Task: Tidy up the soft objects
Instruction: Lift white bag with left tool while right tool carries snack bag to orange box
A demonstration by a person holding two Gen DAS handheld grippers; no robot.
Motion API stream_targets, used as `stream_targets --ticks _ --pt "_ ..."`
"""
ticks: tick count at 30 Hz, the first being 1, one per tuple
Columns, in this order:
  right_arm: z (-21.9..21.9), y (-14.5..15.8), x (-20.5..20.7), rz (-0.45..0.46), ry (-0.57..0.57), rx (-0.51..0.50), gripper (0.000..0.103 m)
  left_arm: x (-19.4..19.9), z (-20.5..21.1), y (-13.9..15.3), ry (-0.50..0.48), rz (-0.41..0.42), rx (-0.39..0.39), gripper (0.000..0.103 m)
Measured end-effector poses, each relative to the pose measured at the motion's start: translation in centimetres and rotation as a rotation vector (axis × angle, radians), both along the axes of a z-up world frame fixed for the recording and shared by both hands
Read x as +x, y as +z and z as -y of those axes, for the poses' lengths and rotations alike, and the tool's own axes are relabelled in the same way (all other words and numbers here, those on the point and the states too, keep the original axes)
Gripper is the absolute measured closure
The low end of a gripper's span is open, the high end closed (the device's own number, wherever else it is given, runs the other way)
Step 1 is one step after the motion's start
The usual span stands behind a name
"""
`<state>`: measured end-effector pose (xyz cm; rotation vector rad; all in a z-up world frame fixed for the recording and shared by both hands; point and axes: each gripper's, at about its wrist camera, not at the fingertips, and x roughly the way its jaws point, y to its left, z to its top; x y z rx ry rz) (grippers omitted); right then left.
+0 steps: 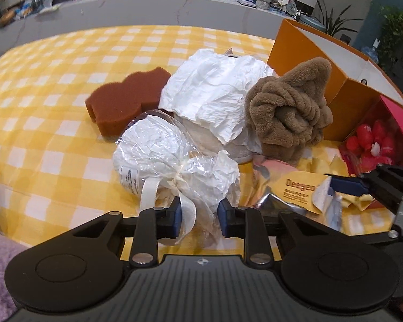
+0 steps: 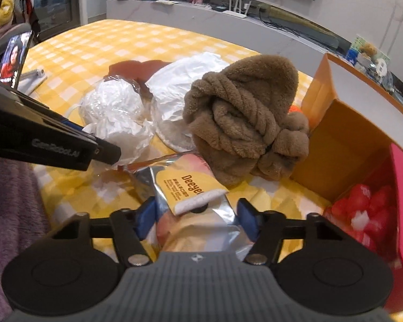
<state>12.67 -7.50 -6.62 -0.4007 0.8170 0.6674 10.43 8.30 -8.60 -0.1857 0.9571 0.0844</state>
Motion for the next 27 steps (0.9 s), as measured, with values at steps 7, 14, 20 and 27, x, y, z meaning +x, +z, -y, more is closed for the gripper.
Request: stream_targets --ticks 7,14,20,27 --pt "1.0 1.6 -2.3 -0.035 -0.107 0.052 0.047 -2.1 0.3 1.6 -0.065 0.047 -0.008 0.076" --pt "3.4 1.0 -2.4 -0.123 -0.265 0.049 0.047 -3.8 2.2 1.1 -0.235 -0.020 -0.022 0.076" --pt "3.7 0.9 -2.7 -0.140 -0.265 0.088 0.042 -4.5 1.2 1.4 -0.117 -0.023 -0.028 0.059" --pt "4.0 2.2 -3.4 -0.031 -0.221 0.065 0.029 -5.2 0.5 2.8 0.038 0.002 -0.225 0.023"
